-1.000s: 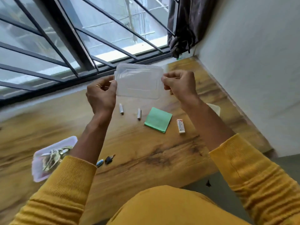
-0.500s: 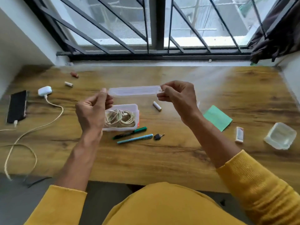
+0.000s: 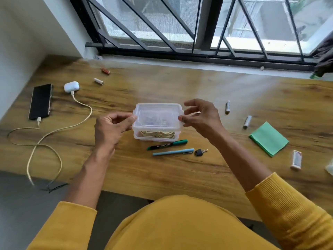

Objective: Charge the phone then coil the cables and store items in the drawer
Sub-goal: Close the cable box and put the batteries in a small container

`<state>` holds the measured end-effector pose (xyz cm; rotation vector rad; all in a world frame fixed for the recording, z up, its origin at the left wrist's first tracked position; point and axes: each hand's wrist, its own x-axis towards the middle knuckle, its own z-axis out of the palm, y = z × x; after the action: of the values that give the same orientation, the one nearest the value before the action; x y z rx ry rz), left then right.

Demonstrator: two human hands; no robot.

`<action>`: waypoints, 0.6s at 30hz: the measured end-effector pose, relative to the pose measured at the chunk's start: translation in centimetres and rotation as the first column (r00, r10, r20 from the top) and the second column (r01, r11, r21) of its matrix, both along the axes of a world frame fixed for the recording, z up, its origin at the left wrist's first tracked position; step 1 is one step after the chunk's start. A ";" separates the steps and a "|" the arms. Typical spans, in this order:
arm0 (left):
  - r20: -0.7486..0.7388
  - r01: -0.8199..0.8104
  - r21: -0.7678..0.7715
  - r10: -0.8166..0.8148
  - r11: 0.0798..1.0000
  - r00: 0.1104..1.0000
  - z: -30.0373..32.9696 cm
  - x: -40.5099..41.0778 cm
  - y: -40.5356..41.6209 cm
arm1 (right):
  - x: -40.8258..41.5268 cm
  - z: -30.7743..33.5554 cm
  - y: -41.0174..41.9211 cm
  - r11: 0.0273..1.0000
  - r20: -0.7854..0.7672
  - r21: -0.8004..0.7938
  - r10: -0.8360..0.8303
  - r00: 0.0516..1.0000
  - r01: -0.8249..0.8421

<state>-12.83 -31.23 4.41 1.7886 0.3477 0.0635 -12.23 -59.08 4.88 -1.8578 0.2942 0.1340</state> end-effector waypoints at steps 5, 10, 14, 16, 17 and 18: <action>0.031 0.011 0.403 -0.025 0.915 0.999 -1.1 -0.1 -0.2 | -0.3 -1.2 0.9 0.978 -0.079 -0.194 0.059 0.995 -0.074; 0.072 -0.004 0.488 -0.035 0.873 0.997 -1.6 -0.2 -0.6 | -0.6 -1.4 1.5 0.938 -0.063 -0.326 0.102 0.993 -0.117; 0.066 -0.015 0.467 -0.018 0.884 0.998 -1.8 0.1 -0.6 | -0.4 -1.6 1.7 0.921 -0.056 -0.374 0.094 0.994 -0.109; 0.061 -0.003 0.488 -0.031 0.873 0.998 -1.9 0.1 -0.5 | -0.4 -1.7 1.9 0.919 -0.059 -0.376 0.099 0.993 -0.114; 0.055 0.007 0.497 -0.040 0.868 0.998 -1.8 0.2 -0.5 | -0.3 -1.7 1.9 0.919 -0.061 -0.377 0.103 0.993 -0.118; 0.048 0.015 0.500 -0.045 0.866 0.998 -1.8 0.2 -0.5 | -0.3 -1.6 2.0 0.920 -0.066 -0.372 0.106 0.992 -0.123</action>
<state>-12.59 -31.68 2.59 2.3031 0.2754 0.1988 -12.51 -57.06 3.26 -2.2573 0.2541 0.2113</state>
